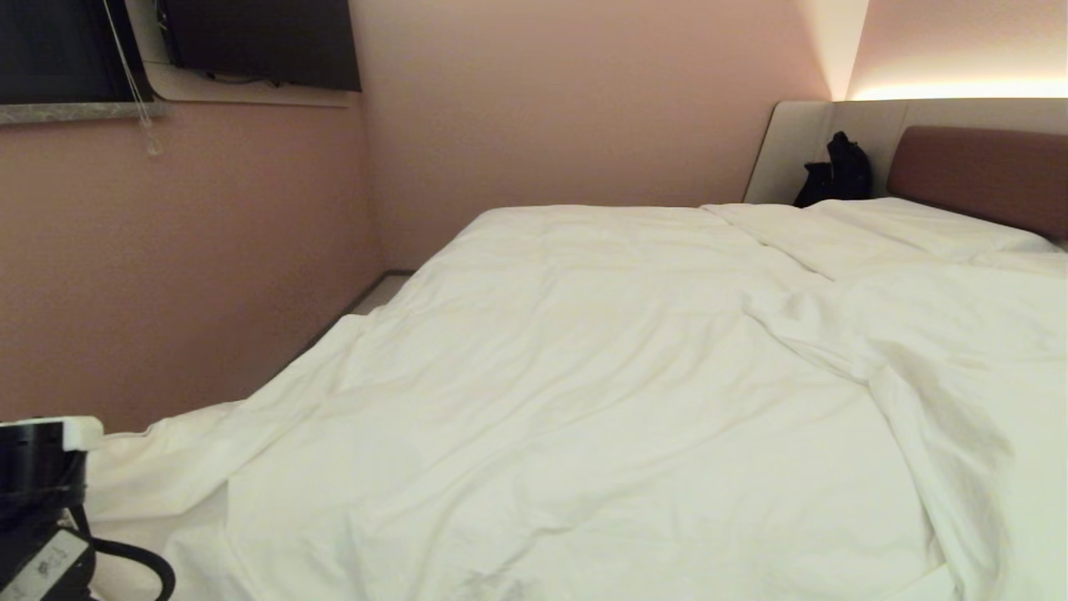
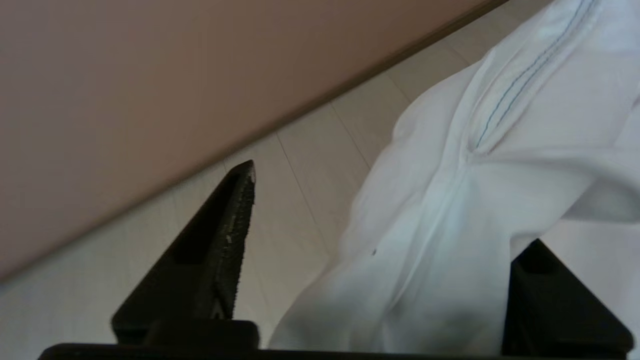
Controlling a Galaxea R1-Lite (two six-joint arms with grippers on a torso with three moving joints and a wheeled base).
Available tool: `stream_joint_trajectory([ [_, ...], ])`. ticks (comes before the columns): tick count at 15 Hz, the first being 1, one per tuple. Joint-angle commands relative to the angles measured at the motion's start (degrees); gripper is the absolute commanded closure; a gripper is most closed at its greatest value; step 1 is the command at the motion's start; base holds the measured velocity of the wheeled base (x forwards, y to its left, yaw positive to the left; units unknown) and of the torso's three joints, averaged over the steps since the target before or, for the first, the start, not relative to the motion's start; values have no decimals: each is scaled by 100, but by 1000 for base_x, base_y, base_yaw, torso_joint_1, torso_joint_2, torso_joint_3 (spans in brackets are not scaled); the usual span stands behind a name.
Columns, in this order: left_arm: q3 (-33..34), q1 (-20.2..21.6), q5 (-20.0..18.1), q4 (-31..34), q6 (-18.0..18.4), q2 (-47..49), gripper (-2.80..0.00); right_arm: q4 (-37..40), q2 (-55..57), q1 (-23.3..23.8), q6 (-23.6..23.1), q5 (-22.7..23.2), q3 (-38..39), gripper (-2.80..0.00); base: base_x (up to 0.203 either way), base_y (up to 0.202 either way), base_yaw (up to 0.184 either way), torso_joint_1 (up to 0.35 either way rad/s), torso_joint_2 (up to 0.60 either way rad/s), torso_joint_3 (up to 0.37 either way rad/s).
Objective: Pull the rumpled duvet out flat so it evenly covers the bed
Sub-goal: Flatten the corners of the folded blanket
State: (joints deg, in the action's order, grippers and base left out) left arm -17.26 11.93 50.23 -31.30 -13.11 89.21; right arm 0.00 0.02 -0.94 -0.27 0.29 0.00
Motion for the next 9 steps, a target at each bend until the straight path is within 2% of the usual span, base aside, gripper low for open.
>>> stream_joint_trajectory([
  [1, 188, 13, -97, 197, 1217, -1434, -280, 0, -2, -3, 0, 7, 0, 0, 0, 0, 0, 0, 0, 0],
  [2, 255, 25, -120, 499, 1668, -1804, -280, 0, -2, -3, 0, 1, 0, 0, 0, 0, 0, 0, 0, 0],
  [3, 327, 64, -118, 1185, 2165, -2192, -280, 0, -2, -3, 0, 7, 0, 0, 0, 0, 0, 0, 0, 0],
  [5, 339, 154, -148, 2755, 2667, -2714, -280, 0, -2, -3, 0, 5, 0, 0, 0, 0, 0, 0, 0, 0],
  [6, 316, 187, -185, 3216, 2741, -2763, -280, 0, -2, -3, 0, -2, 0, 0, 0, 0, 0, 0, 0, 0],
  [7, 312, 231, -377, 3411, 2737, -2754, -280, 0, -2, -3, -6, 7, 0, 0, 0, 0, 0, 0, 0, 0],
  [8, 314, 265, -661, 3477, 2699, -2773, -280, 0, -2, -3, -8, 7, 0, 0, 0, 0, 0, 0, 0, 0],
  [9, 303, 327, -769, 3507, 2673, -2813, -280, 0, -2, -3, -1, 6, 0, 0, 0, 0, 0, 0, 0, 0],
])
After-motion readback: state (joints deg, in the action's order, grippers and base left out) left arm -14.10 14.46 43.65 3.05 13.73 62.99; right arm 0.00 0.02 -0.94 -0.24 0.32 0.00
